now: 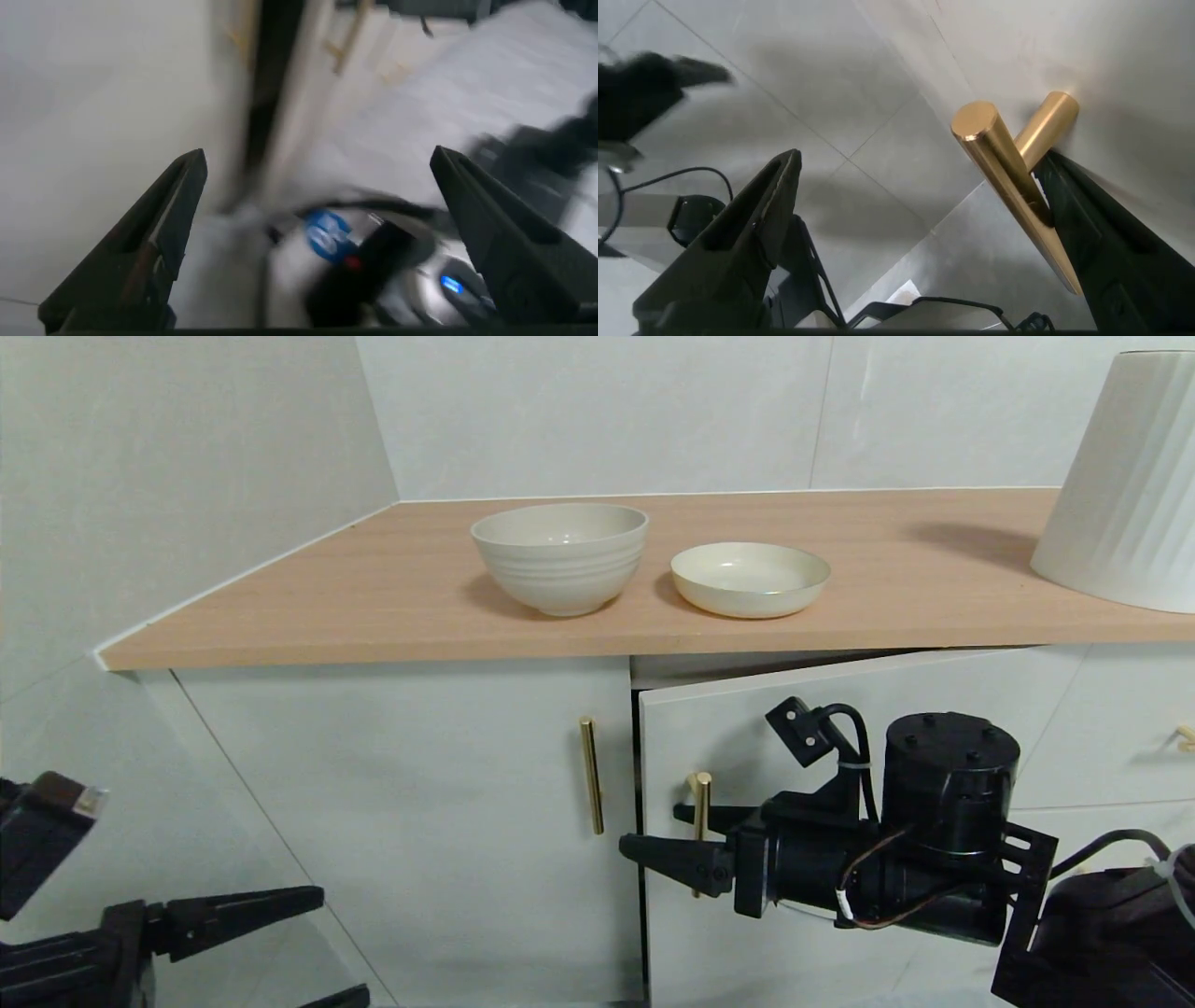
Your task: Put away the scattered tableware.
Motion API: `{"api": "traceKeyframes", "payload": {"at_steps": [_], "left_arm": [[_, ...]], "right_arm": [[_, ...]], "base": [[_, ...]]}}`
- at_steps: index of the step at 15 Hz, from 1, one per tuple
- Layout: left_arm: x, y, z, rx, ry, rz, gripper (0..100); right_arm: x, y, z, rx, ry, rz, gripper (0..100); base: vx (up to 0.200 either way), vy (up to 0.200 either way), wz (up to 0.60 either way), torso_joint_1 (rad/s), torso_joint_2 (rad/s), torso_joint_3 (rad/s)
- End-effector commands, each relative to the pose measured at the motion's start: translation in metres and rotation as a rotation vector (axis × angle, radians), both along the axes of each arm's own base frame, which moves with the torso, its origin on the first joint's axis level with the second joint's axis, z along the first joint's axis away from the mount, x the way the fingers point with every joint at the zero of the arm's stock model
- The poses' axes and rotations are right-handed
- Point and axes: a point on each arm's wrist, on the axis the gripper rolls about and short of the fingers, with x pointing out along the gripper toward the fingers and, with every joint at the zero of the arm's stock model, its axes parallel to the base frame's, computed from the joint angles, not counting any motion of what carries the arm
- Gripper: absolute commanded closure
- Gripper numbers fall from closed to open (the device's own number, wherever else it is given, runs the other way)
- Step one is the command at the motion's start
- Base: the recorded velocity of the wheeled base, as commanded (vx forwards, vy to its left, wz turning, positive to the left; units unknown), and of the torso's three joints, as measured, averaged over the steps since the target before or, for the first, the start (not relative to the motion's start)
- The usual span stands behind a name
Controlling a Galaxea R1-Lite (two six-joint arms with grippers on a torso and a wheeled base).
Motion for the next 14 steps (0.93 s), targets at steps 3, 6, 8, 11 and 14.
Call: {"api": "traceKeyframes", "payload": {"at_steps": [3,6,8,11,14], "left_arm": [[0.001,-0.011,0.0,-0.064,0.076,-0.056,0],[0.001,-0.013,-0.001,-0.066,0.083,-0.074,0],[0.003,-0.015,0.0,-0.065,0.089,-0.079,100],[0.015,-0.019,0.0,-0.066,0.076,-0.079,100],[0.042,-0.028,-0.003,-0.061,0.074,-0.06,100]], "right_arm": [[-0.001,-0.001,-0.002,-0.007,0.007,-0.001,0],[0.0,0.0,-0.002,-0.006,0.006,-0.001,0],[0.0,0.0,-0.002,-0.007,0.007,0.0,0],[-0.001,-0.001,-0.001,-0.005,0.007,-0.001,0],[-0.001,-0.001,-0.002,-0.006,0.008,-0.001,0]], "base": [[0.0,0.0,0.0,0.0,0.0,0.0],[0.0,0.0,0.0,0.0,0.0,0.0],[0.0,0.0,0.0,0.0,0.0,0.0],[0.0,0.0,0.0,0.0,0.0,0.0],[0.0,0.0,0.0,0.0,0.0,0.0]]}}
